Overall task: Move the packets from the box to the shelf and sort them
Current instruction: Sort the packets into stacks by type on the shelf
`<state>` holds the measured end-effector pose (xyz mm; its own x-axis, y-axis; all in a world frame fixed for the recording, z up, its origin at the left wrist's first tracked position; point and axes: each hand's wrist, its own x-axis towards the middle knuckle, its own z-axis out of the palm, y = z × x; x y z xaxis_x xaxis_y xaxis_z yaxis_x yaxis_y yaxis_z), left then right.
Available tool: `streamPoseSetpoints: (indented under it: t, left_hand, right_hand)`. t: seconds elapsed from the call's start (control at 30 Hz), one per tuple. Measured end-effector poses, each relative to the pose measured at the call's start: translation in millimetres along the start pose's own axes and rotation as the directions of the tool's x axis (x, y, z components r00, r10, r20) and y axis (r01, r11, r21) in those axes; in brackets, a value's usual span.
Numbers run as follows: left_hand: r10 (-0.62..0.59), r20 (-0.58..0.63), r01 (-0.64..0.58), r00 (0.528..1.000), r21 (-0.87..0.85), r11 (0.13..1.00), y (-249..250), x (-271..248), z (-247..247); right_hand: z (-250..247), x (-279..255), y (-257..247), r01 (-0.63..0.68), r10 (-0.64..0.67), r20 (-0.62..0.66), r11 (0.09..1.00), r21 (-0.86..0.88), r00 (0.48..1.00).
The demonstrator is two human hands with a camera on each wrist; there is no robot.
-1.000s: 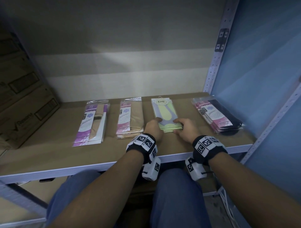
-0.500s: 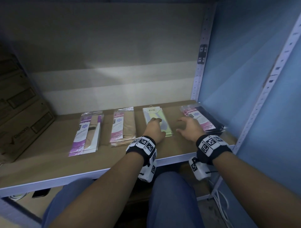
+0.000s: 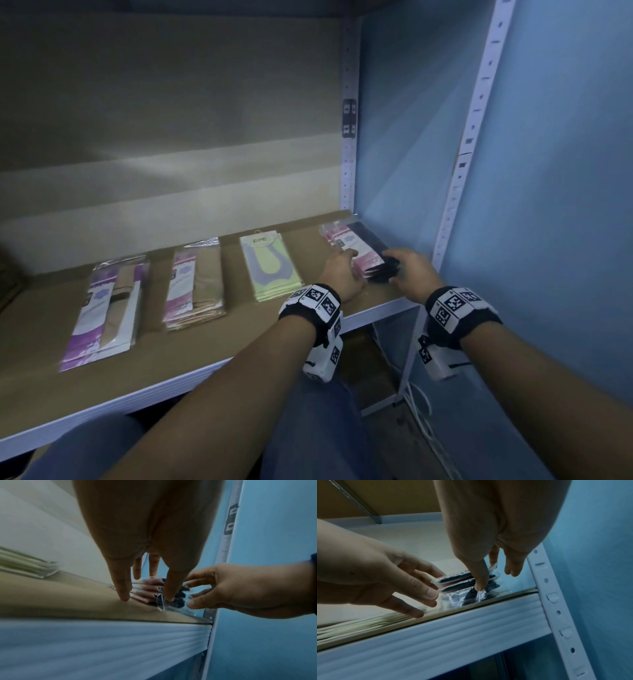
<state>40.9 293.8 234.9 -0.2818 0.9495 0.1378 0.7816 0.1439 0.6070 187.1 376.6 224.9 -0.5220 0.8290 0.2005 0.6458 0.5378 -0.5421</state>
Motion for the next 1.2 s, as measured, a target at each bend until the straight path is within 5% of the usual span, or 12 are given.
streamPoseSetpoints:
  t: [0.6,1.2]
  left_hand:
    - [-0.083,-0.044,0.078,0.996,-0.096,0.992,-8.7,28.2,49.2]
    - [-0.123,-0.101,0.099,0.987,-0.208,0.973,-16.1,22.6,44.7]
  right_hand:
    - [33.8,24.1,37.3,-0.030,0.049,-0.120,0.987,0.157,0.992]
    - [41.2,29.7,25.5,-0.059,0.073,-0.081,0.985,0.162,0.994]
